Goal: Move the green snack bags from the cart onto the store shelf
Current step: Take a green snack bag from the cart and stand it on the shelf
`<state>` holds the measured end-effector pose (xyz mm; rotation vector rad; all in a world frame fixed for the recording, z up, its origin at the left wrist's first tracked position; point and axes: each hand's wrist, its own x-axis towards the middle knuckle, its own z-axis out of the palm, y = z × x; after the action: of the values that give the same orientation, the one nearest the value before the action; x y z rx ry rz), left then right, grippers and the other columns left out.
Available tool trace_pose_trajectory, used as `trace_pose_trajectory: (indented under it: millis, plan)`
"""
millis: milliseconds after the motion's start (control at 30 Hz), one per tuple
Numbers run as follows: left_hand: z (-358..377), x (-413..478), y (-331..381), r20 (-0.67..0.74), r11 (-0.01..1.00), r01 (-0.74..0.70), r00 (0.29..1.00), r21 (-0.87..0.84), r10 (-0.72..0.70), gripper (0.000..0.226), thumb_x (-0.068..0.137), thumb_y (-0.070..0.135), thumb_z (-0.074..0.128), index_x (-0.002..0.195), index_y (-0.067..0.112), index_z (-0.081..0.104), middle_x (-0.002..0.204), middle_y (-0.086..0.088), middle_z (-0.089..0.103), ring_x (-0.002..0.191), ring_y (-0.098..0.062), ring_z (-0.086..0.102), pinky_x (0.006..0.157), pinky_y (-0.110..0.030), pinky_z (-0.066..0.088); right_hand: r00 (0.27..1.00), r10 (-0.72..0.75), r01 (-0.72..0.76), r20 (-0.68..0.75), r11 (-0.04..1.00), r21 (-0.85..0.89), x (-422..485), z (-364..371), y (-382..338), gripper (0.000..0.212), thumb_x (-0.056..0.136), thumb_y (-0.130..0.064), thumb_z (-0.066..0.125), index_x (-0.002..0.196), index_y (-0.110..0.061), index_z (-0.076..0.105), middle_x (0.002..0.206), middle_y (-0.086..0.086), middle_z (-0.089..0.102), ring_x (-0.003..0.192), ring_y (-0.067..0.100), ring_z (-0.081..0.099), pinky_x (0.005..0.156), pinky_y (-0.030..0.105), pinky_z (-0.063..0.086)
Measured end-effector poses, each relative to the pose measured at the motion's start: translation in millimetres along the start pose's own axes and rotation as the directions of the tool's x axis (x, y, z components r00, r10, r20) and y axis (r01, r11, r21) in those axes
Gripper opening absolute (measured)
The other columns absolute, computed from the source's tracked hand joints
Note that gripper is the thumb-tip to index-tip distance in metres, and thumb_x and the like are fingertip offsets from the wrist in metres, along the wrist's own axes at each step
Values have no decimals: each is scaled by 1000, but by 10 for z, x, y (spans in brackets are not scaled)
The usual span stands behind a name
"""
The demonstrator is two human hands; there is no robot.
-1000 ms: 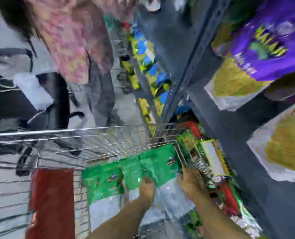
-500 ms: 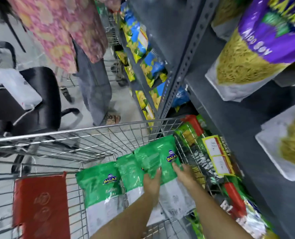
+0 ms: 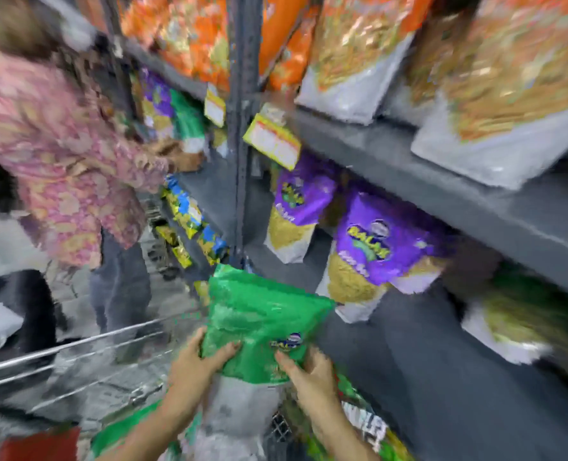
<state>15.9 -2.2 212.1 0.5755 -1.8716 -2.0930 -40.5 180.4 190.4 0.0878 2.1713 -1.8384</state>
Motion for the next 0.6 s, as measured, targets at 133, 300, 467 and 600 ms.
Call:
trace_pose_trajectory:
  millis: [133, 300, 467, 600]
  plan:
    - [544, -37, 458, 216, 995, -91, 972, -39, 97, 68, 33, 47, 89, 88, 14, 68, 80, 3, 78, 69, -8, 71, 63, -21, 58, 957, -187, 209, -219, 975, 78, -361, -669, -367, 37, 73, 7, 92, 79, -16, 63, 64, -14, 75, 65, 3, 63, 57, 11, 49]
    - [1655, -65, 686, 436, 979, -202, 879, -21, 191, 27, 71, -6, 74, 84, 17, 68, 69, 14, 76, 69, -5, 68, 62, -18, 57, 806, -290, 346, -516, 938, 14, -655, -1592, -597, 43, 76, 5, 90, 74, -23, 58, 56, -22, 67, 52, -9, 54, 51, 6, 42]
    - [2582, -130, 627, 571, 981, -192, 802, -29, 174, 31, 67, -13, 75, 91, 5, 67, 66, 17, 74, 64, 2, 68, 63, -15, 55, 653, -281, 324, -704, 943, -76, -714, -2300, -565, 51, 73, 5, 92, 81, -32, 58, 78, -13, 66, 60, -17, 61, 59, 0, 48]
    - [3097, -135, 562, 614, 982, -182, 771, -47, 172, 31, 64, -11, 77, 79, 15, 69, 66, 15, 74, 64, 0, 68, 62, -18, 57, 590, -236, 254, -772, 962, -100, -705, -2651, -528, 44, 75, 4, 91, 86, -23, 58, 78, -15, 61, 59, -20, 59, 58, -2, 47]
